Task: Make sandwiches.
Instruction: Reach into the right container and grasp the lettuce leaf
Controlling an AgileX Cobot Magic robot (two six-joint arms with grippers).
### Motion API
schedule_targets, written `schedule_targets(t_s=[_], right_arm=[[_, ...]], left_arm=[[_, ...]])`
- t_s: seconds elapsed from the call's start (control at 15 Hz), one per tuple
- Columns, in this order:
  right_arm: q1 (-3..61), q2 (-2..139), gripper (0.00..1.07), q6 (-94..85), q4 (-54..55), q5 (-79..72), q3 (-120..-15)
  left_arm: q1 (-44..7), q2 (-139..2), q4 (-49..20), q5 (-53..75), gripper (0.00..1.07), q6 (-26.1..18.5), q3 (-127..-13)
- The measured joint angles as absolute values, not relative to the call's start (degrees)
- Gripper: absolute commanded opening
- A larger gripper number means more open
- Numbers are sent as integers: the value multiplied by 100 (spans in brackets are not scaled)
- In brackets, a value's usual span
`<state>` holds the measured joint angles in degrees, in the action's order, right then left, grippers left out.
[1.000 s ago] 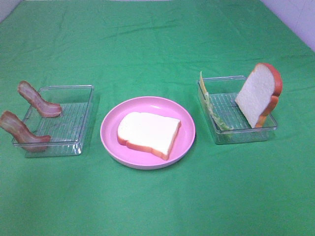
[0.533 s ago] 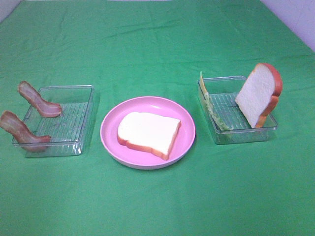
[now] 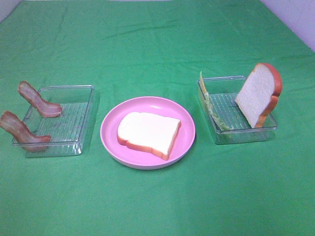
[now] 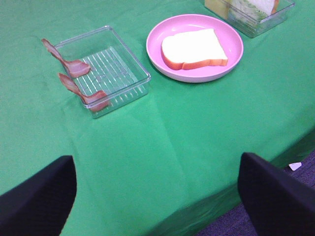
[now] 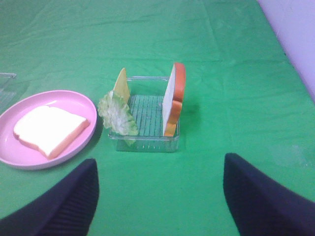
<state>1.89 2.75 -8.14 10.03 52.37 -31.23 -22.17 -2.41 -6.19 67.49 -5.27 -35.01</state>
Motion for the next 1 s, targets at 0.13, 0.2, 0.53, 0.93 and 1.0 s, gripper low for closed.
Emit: schedule_targets(t_s=[0.13, 0.2, 0.53, 0.93, 1.0], right_arm=[[189, 1346, 69, -814, 1014, 4492, -3146], [189, 1599, 69, -814, 1031, 4400, -3146], [189, 4406, 69, -814, 1169, 4051, -4160], [189, 7683, 69, -1146, 1793, 5271, -6234], [189, 8062, 69, -1232, 1925, 5483, -6515]], left_arm=[[-2217, 23, -607, 6767, 84, -596, -3151], [-2217, 23, -607, 6755, 84, -602, -3140], [-2217, 29, -510, 6171, 83, -596, -2911], [-2217, 29, -504, 6073, 83, -579, -2865], [-2217, 29, -504, 6073, 83, -579, -2865]])
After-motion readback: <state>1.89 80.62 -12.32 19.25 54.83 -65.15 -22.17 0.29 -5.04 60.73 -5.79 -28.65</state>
